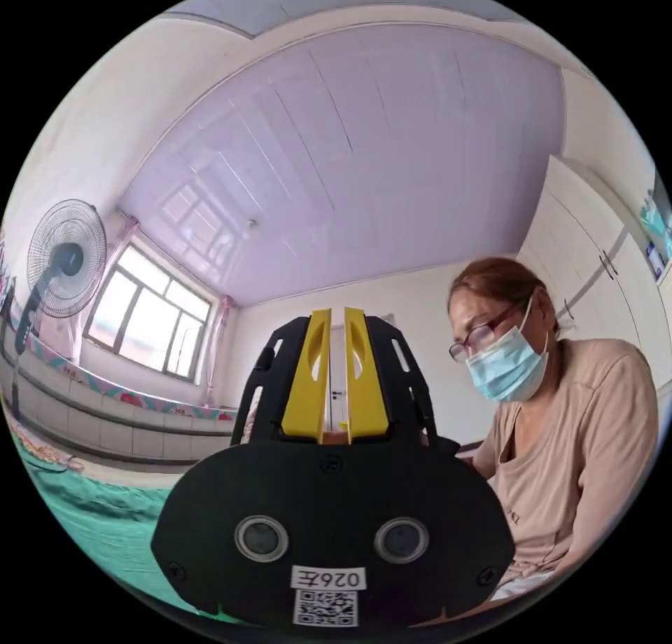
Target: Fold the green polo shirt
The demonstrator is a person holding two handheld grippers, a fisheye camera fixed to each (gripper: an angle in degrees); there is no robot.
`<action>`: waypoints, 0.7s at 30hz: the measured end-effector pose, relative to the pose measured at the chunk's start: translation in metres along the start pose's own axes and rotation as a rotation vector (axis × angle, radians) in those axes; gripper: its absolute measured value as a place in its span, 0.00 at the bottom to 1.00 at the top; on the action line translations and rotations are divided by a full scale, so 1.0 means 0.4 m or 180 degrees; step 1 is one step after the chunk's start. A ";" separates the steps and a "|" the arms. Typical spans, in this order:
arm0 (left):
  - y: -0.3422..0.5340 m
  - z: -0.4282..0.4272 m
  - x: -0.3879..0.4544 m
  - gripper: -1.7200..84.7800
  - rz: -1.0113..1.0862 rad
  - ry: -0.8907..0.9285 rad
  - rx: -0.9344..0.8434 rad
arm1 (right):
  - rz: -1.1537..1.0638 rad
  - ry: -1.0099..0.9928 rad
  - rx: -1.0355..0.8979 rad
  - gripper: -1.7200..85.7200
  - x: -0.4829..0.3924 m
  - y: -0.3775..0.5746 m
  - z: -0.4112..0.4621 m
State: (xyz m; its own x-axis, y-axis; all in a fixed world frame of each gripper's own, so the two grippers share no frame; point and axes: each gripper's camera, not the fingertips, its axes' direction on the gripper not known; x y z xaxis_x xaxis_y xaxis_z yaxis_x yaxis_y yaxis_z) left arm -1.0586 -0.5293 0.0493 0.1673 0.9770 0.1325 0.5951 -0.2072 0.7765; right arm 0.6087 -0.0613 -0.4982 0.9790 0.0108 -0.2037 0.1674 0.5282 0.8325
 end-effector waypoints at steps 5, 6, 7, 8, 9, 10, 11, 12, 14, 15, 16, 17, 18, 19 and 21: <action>0.127 0.122 -0.047 0.08 0.0355 -0.1731 -0.2247 | -0.0227 0.0022 -0.1206 0.01 -0.107 0.015 0.131; 0.172 0.135 -0.073 0.11 0.0347 -0.1871 -0.2595 | -0.0193 -0.0042 -0.1353 0.01 -0.102 0.027 0.157; 0.262 0.146 -0.129 0.15 0.0185 -0.1913 -0.3160 | -0.0011 -0.0104 -0.1615 0.01 -0.081 0.054 0.208; 0.343 0.149 -0.186 0.17 -0.0131 -0.1872 -0.3630 | 0.0177 -0.0183 -0.1842 0.01 -0.059 0.085 0.258; 0.377 0.153 -0.212 0.17 -0.0281 -0.1880 -0.3867 | 0.0249 -0.0235 -0.1940 0.01 -0.049 0.101 0.280; 0.429 0.165 -0.252 0.17 -0.0445 -0.1946 -0.4278 | 0.0407 -0.0275 -0.2132 0.02 -0.029 0.133 0.325; 0.458 0.172 -0.278 0.16 -0.0466 -0.2050 -0.4441 | 0.0527 -0.0278 -0.2303 0.03 -0.013 0.161 0.367; 0.468 0.175 -0.288 0.15 -0.0478 -0.2081 -0.4477 | 0.0559 -0.0278 -0.2395 0.03 -0.007 0.174 0.388; 0.500 0.198 -0.331 0.13 -0.0625 -0.2114 -0.4641 | 0.0661 -0.0271 -0.2759 0.05 0.009 0.220 0.468; 0.510 0.207 -0.337 0.13 -0.0632 -0.2092 -0.4689 | 0.0687 -0.0291 -0.2814 0.05 0.011 0.229 0.484; 0.532 0.226 -0.343 0.13 -0.0618 -0.2032 -0.4805 | 0.0742 -0.0330 -0.2936 0.06 0.016 0.247 0.516; 0.548 0.244 -0.343 0.13 -0.0611 -0.2000 -0.4928 | 0.0785 -0.0380 -0.3040 0.06 0.021 0.259 0.545; 0.551 0.253 -0.341 0.13 -0.0600 -0.1986 -0.4972 | 0.0800 -0.0411 -0.3081 0.06 0.024 0.262 0.558; 0.545 0.267 -0.332 0.13 -0.0569 -0.1988 -0.4984 | 0.0832 -0.0448 -0.3157 0.07 0.030 0.266 0.581; 0.521 0.282 -0.310 0.13 -0.0491 -0.1974 -0.4881 | 0.0858 -0.0482 -0.3220 0.07 0.041 0.267 0.606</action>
State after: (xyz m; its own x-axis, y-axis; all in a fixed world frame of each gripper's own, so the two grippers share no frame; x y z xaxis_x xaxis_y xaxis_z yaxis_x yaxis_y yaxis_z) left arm -0.8665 -0.6995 0.1252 0.6746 0.7368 0.0444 -0.5778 0.4897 0.6530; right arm 0.6710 -0.2106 -0.2878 0.9853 0.1639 0.0483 -0.1645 0.9863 0.0094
